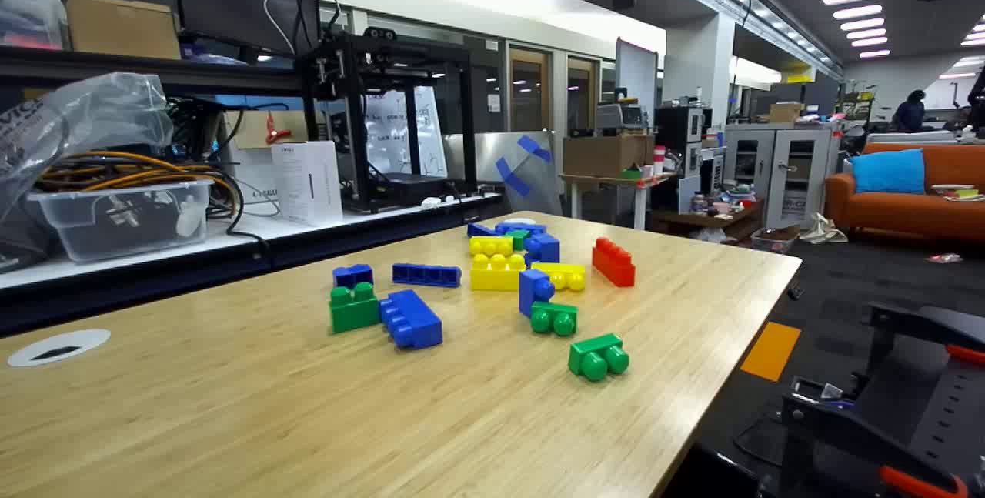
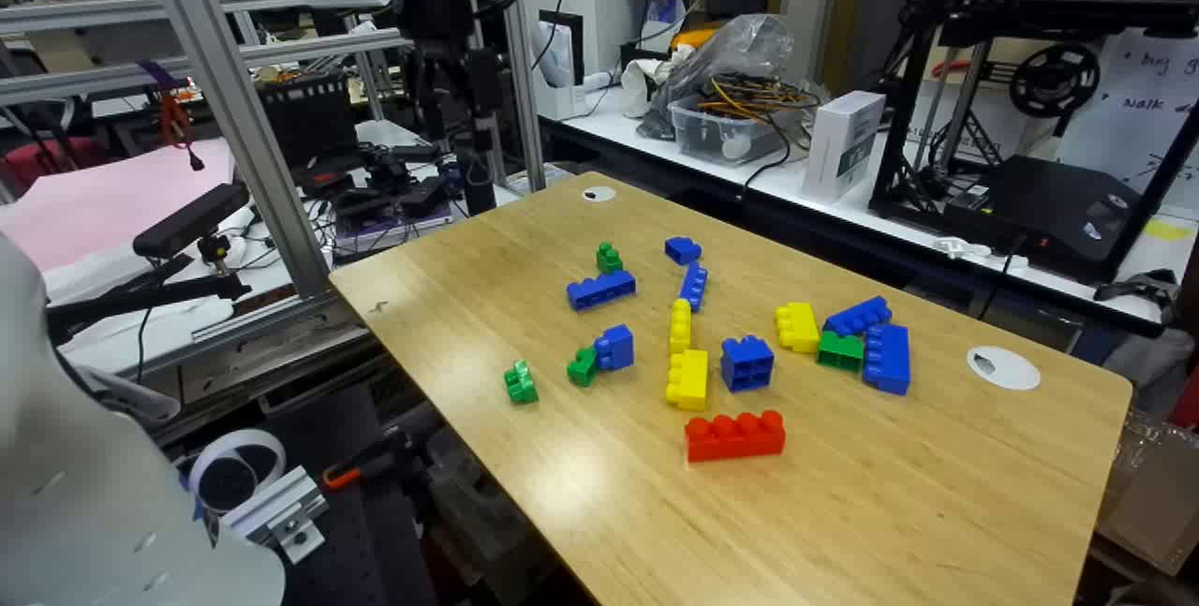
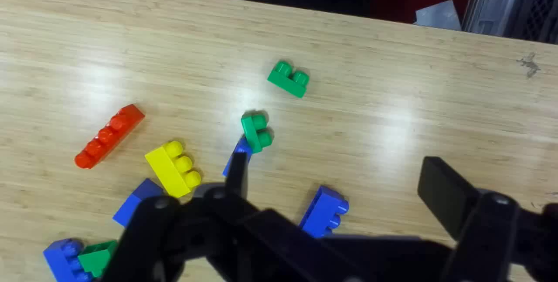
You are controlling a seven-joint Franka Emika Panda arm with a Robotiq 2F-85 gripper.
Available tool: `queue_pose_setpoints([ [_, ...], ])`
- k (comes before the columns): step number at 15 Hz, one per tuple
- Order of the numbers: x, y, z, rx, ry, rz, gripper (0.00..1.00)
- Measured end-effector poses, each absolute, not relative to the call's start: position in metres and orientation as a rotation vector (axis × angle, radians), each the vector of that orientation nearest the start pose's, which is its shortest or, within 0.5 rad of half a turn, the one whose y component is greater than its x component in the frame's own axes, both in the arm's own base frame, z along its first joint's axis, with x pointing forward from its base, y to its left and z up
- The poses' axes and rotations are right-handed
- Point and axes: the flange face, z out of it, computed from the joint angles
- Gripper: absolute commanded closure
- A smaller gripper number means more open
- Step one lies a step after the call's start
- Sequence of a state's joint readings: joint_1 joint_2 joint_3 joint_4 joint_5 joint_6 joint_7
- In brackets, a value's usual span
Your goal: Pick up the blue block and move it to the right side of the table.
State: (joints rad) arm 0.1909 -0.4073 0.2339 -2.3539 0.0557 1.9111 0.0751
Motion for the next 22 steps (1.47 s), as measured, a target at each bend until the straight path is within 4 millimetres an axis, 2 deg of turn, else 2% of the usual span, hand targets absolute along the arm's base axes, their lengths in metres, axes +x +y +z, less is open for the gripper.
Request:
queue_pose_setpoints([
  [12,0.383,0.182,0.476,-3.152,-0.487,0.055,0.0],
  [14,0.394,0.171,0.47,-3.146,-0.444,0.029,0.0],
  [16,0.416,0.151,0.455,-3.132,-0.399,0.011,0.0],
  [19,0.451,0.119,0.42,-3.109,-0.345,-0.018,0.0],
  [22,0.477,0.106,0.38,-3.099,-0.277,-0.047,0.0],
])
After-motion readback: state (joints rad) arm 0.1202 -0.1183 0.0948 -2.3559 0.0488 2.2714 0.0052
